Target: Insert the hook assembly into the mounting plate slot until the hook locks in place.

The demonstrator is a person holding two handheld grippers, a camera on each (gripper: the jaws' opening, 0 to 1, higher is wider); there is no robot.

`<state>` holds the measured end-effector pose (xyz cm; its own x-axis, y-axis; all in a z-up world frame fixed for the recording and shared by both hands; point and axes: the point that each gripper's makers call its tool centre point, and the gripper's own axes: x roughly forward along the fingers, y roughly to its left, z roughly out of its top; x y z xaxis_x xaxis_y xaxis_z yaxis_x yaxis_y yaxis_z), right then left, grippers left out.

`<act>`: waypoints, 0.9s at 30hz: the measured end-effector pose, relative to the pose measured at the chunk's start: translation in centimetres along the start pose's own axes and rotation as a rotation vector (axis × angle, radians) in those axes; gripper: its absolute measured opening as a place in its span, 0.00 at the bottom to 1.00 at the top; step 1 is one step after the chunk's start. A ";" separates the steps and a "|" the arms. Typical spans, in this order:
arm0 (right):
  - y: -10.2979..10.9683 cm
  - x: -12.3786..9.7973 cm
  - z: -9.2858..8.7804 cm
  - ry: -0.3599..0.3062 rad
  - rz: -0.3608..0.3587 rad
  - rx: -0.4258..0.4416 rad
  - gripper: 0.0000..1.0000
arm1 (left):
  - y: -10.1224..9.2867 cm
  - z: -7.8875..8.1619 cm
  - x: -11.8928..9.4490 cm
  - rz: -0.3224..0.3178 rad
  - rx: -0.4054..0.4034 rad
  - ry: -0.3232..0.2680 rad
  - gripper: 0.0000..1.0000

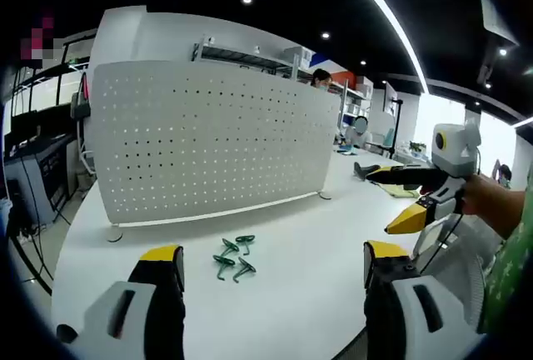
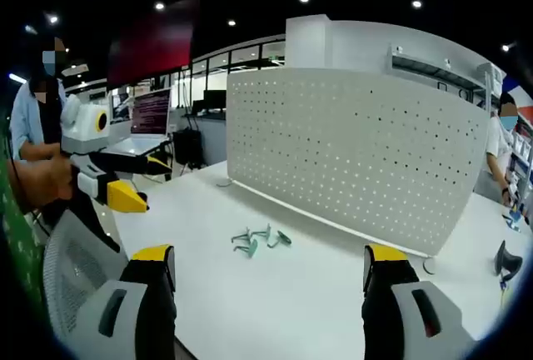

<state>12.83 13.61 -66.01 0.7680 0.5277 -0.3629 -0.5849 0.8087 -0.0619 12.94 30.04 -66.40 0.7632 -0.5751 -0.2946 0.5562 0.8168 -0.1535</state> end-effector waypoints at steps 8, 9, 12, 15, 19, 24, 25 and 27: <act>-0.1 0.1 -0.1 0.001 -0.004 0.006 0.95 | 0.0 -0.1 0.1 -0.001 -0.005 -0.001 0.91; -0.1 0.1 -0.1 0.001 -0.004 0.007 0.95 | 0.0 -0.1 0.1 -0.002 -0.005 -0.002 0.91; -0.1 0.2 0.0 -0.001 -0.003 0.006 0.95 | -0.1 0.0 0.2 -0.003 -0.006 -0.004 0.91; -0.1 0.2 0.1 -0.004 -0.001 0.006 0.95 | -0.1 0.0 0.2 -0.003 -0.006 -0.006 0.91; -0.1 0.3 0.1 -0.003 -0.001 0.006 0.95 | 0.0 0.1 0.3 -0.002 -0.005 -0.009 0.91; -0.2 0.3 0.0 -0.002 -0.003 0.006 0.94 | 0.0 0.2 0.3 -0.001 -0.004 -0.011 0.91; -0.2 0.3 0.0 -0.002 -0.002 0.008 0.94 | 0.0 0.2 0.3 -0.001 -0.005 -0.010 0.91; -0.2 0.3 0.0 -0.002 -0.003 0.009 0.94 | 0.0 0.3 0.3 -0.001 -0.004 -0.011 0.91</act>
<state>13.15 13.57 -66.10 0.7703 0.5254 -0.3613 -0.5801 0.8127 -0.0548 13.27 29.85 -66.25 0.7660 -0.5765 -0.2844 0.5557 0.8163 -0.1580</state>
